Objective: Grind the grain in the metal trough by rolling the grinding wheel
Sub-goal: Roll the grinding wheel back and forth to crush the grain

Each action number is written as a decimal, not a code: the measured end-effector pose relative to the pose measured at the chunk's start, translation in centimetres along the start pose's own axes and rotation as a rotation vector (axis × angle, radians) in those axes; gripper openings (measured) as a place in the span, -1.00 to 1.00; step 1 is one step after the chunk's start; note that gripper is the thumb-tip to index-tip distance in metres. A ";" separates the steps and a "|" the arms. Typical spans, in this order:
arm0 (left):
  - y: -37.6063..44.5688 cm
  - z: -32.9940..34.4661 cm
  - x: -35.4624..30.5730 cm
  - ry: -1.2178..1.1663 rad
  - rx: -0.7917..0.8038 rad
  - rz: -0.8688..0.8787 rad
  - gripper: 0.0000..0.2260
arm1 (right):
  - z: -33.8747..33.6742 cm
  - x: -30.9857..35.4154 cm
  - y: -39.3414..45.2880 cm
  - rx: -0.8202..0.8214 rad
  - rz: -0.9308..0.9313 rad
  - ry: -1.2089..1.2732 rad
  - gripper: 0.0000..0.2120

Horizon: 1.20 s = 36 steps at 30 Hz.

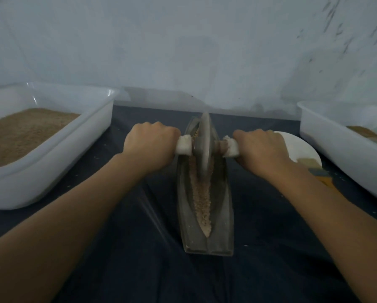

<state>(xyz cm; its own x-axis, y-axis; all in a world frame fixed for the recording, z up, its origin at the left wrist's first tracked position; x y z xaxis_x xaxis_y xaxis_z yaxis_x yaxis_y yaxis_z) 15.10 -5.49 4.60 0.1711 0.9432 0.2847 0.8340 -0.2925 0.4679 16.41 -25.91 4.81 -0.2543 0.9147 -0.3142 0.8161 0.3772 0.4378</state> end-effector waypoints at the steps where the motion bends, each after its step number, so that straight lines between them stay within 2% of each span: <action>1: 0.5 0.2 0.0 0.011 -0.003 0.003 -0.79 | 0.3 -0.1 0.4 0.000 0.010 0.006 -0.83; 5: 0.1 -0.2 -0.2 0.006 0.033 -0.010 -0.84 | -0.8 0.3 -0.7 -0.010 0.000 -0.032 -0.81; 8: -2.9 -1.2 -0.4 -0.054 0.093 0.011 -0.80 | -2.9 1.2 -3.5 -0.015 -0.107 -0.092 -0.70; 11: -6.0 -3.1 -0.5 -0.054 0.001 0.076 -0.68 | -5.5 1.7 -6.2 -0.101 -0.186 -0.074 -0.58; 14: -6.5 -4.0 -0.6 -0.015 -0.054 0.113 -0.64 | -5.6 1.5 -6.9 -0.063 -0.175 -0.021 -0.60; 17: -4.7 -2.1 -0.5 -0.051 0.000 0.045 -0.70 | -4.1 1.4 -5.3 -0.066 -0.123 -0.057 -0.60; 21: -1.5 0.0 0.1 -0.101 0.012 -0.042 -0.83 | -1.5 0.7 -1.1 -0.045 -0.061 -0.110 -0.75; 24: -0.2 1.0 0.4 -0.081 0.011 -0.077 -0.85 | -0.4 0.2 0.9 -0.017 -0.038 -0.095 -0.79; 29: -1.1 -0.5 -0.1 -0.039 0.066 -0.019 -0.84 | -1.3 0.5 -1.2 0.019 -0.024 -0.049 -0.80; 31: -2.6 -1.5 -0.6 -0.028 0.080 0.027 -0.79 | -2.3 0.8 -3.3 0.020 -0.075 -0.025 -0.74; 36: -6.2 -3.9 -0.7 0.017 0.011 0.127 -0.67 | -5.4 1.4 -7.2 -0.113 -0.181 0.005 -0.50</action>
<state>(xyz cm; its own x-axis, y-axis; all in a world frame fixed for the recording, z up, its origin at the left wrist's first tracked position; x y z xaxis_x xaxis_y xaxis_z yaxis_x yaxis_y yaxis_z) 7.75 -4.98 4.78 0.2662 0.8960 0.3555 0.8119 -0.4072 0.4184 7.35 -26.55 5.80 -0.3943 0.8313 -0.3917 0.6938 0.5488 0.4664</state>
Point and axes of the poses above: each hand's wrist, its own y-axis towards the middle knuckle, its own z-axis out of the palm, x = y × z, the point moved 6 cm from there along y, towards the middle knuckle, and after that the axes turned 1 degree about x, right-handed, at the moved point
